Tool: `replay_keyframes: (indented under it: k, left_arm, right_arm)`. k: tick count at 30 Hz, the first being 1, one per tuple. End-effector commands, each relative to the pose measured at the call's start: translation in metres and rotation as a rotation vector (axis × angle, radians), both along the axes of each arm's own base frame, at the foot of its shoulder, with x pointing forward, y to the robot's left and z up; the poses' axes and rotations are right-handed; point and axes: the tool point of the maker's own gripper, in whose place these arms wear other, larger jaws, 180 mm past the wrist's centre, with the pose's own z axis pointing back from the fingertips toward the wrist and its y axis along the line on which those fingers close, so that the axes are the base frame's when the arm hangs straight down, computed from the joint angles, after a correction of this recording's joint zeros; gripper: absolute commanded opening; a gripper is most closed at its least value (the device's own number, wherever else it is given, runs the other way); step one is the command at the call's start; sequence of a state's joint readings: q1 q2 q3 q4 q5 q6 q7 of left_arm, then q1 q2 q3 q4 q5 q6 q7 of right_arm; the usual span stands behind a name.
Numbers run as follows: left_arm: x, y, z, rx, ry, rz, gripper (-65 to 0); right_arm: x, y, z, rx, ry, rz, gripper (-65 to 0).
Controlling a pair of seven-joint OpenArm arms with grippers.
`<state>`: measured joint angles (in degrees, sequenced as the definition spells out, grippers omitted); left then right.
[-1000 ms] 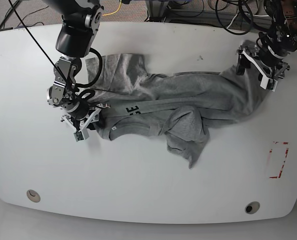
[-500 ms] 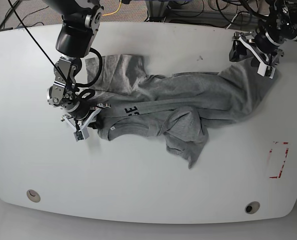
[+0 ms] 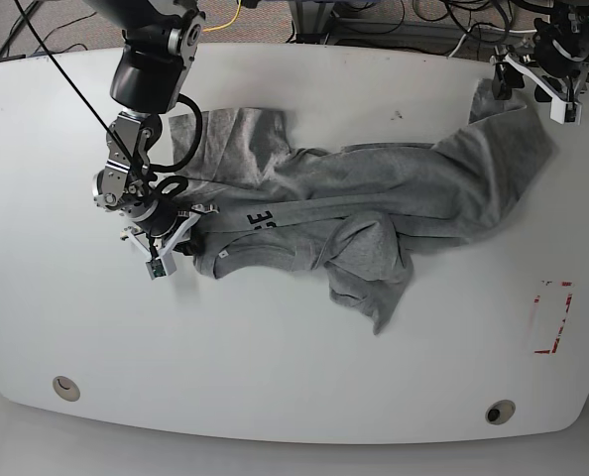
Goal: Layout the t-shirt on the table in an organized manner, then fold the t-shirt properly
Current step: 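Move the left gripper to grasp the shirt's opposite edge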
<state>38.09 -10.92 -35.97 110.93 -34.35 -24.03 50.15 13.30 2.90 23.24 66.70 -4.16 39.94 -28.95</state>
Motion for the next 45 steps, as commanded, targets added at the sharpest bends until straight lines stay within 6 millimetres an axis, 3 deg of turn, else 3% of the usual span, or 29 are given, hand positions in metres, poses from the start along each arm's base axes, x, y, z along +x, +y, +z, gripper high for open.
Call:
replay_keyframes:
  k: [1,7,15,22,33,36,41,45]
  left_arm:
    - [-0.001,0.006,-0.002,-0.005,-0.002,0.011,-19.7]
    - [-0.016,0.002,-0.025,-0.09,0.044,0.006,-19.7]
    - [-0.021,-0.009,-0.04,-0.152,0.059,-0.006,-19.9]
    - [-0.014,-0.016,-0.048,-0.189,0.046,-0.003,-19.9]
    - [-0.004,-0.05,-0.055,-0.244,0.053,-0.084,-20.8]
    - [-0.004,-0.051,-0.055,-0.246,0.052,-0.088,-27.1]
    - [-0.004,-0.05,-0.056,-0.246,0.054,-0.084,-44.9]
    - [0.005,-0.049,-0.053,-0.241,0.036,-0.082,-51.8]
  right_arm:
    - [0.009,-0.004,0.011,-0.011,-0.028,-0.001,-64.4]
    - [0.008,-0.004,0.01,-0.011,-0.026,-0.001,-64.4]
    - [0.007,-0.004,0.009,-0.014,-0.024,-0.002,-64.4]
    - [0.002,-0.005,0.005,-0.013,-0.013,-0.002,-64.4]
    - [0.0,-0.005,0.004,-0.012,-0.01,-0.003,-64.5]
    - [0.0,-0.005,0.003,-0.012,-0.008,-0.003,-64.5]
    - [0.0,-0.008,0.003,-0.016,-0.008,-0.005,-64.5]
    - [0.0,-0.008,0.003,-0.018,-0.008,-0.006,-64.5]
